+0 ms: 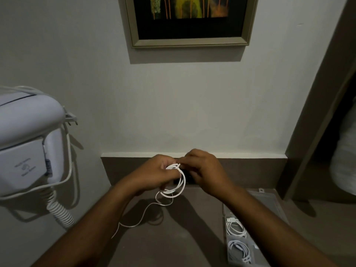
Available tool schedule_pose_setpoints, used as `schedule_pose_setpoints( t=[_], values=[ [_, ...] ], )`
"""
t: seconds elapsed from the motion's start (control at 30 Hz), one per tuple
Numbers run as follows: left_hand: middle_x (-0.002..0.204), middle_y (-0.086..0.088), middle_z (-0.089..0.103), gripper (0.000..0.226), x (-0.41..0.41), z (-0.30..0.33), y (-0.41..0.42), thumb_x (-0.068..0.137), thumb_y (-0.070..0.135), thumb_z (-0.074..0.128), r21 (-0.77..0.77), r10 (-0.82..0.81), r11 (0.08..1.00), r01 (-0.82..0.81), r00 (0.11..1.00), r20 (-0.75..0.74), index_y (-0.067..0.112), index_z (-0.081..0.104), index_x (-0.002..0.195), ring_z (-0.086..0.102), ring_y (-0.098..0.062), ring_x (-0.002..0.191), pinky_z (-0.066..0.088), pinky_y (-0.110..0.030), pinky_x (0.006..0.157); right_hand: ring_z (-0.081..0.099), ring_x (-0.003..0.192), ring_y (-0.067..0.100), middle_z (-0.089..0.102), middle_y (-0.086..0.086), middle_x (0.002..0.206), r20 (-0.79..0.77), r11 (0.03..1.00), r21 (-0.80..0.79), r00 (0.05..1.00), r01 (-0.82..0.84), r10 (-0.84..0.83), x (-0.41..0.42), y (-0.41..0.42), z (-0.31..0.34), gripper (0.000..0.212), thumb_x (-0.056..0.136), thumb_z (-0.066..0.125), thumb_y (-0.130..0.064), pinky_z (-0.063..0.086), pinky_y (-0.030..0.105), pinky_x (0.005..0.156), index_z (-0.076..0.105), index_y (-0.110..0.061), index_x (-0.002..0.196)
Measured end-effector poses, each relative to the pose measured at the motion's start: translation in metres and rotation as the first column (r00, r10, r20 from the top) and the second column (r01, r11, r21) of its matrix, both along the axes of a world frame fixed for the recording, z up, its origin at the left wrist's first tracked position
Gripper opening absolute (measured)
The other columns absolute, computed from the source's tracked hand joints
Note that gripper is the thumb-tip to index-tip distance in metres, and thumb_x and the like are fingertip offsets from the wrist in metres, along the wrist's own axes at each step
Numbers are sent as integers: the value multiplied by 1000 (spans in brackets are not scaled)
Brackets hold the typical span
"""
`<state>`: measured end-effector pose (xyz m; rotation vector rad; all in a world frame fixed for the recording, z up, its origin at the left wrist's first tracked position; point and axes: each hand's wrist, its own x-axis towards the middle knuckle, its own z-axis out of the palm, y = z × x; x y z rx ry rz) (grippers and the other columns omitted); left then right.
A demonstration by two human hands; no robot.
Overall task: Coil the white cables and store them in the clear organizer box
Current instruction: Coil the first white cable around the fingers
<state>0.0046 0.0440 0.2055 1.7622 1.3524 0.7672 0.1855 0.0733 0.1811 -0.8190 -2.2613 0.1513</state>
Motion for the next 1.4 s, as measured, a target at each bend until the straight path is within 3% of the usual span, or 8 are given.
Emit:
schedule_pose_setpoints(
  t=[0.1, 0.17, 0.4, 0.57, 0.8, 0.97, 1.17, 1.4],
  values=[
    [45, 0, 49, 15, -2, 3, 3, 71, 22, 56, -24, 23, 999, -21, 996, 87, 16, 56, 57, 44, -13, 39, 35, -21, 44, 69, 80, 19, 73, 2, 90, -429, 856, -474, 903, -205, -21, -13, -13, -6, 22, 94, 55, -12, 57, 35, 71, 74, -17, 106],
    [43, 3, 46, 16, -6, 4, 4, 72, 20, 56, -61, 10, 998, -2, 993, 121, 14, 54, 57, 40, -12, 36, 33, -21, 43, 69, 75, 13, 73, -6, 86, -559, 709, -601, 828, -369, -43, -17, -18, -8, 25, 92, 52, -20, 57, 32, 65, 74, -22, 104],
    [38, 3, 41, 18, -15, 6, 13, 62, 19, 62, -220, -56, 970, 99, 979, 195, 3, 54, 65, 35, -12, 33, 32, -21, 43, 70, 91, 22, 75, 2, 99, -446, 856, -440, 893, -270, 53, -16, -18, -14, 26, 87, 62, -37, 56, 52, 81, 70, -31, 111],
    [43, 1, 48, 17, -8, 1, 15, 70, 18, 51, -234, -55, 969, 76, 994, 95, 14, 61, 57, 43, -13, 36, 38, -21, 45, 68, 83, 10, 73, -8, 92, -342, 909, -377, 939, -176, 40, -9, -13, -20, 28, 83, 67, -36, 58, 38, 74, 67, -32, 111],
    [44, -3, 49, 18, -2, -3, 15, 70, 10, 50, -222, -85, 965, 137, 970, 228, 11, 53, 52, 45, -15, 35, 38, -19, 42, 67, 57, 16, 69, 0, 64, -473, 828, -527, 875, -192, -98, -15, -13, -28, 6, 80, 65, -18, 59, 38, 56, 69, -20, 84],
    [63, -13, 71, 5, -2, -2, 19, 82, -3, 65, -164, -57, 979, 122, 934, 353, -1, 68, 79, 67, -19, 53, 58, -25, 56, 59, 51, 12, 64, 9, 64, -583, 756, -603, 787, -254, -201, -10, -7, -29, 10, 88, 60, -1, 50, 24, 46, 68, -4, 83],
    [77, -5, 78, 9, 10, -12, 21, 79, 18, 75, 122, 56, 990, -70, 991, 121, 14, 77, 86, 70, -11, 70, 54, -21, 67, 58, 61, 10, 64, 3, 69, -601, 794, -581, 753, -181, -268, -5, -2, -33, 12, 88, 60, -2, 48, 26, 56, 66, -10, 82],
    [68, -12, 72, 10, 19, -18, 17, 86, 19, 68, 143, 92, 984, -108, 989, 116, 11, 74, 85, 64, -8, 61, 50, -18, 61, 62, 64, 8, 70, 2, 72, -602, 723, -656, 728, -219, -326, -1, 1, -34, 16, 90, 56, -5, 48, 21, 59, 69, -10, 83]
  ],
)
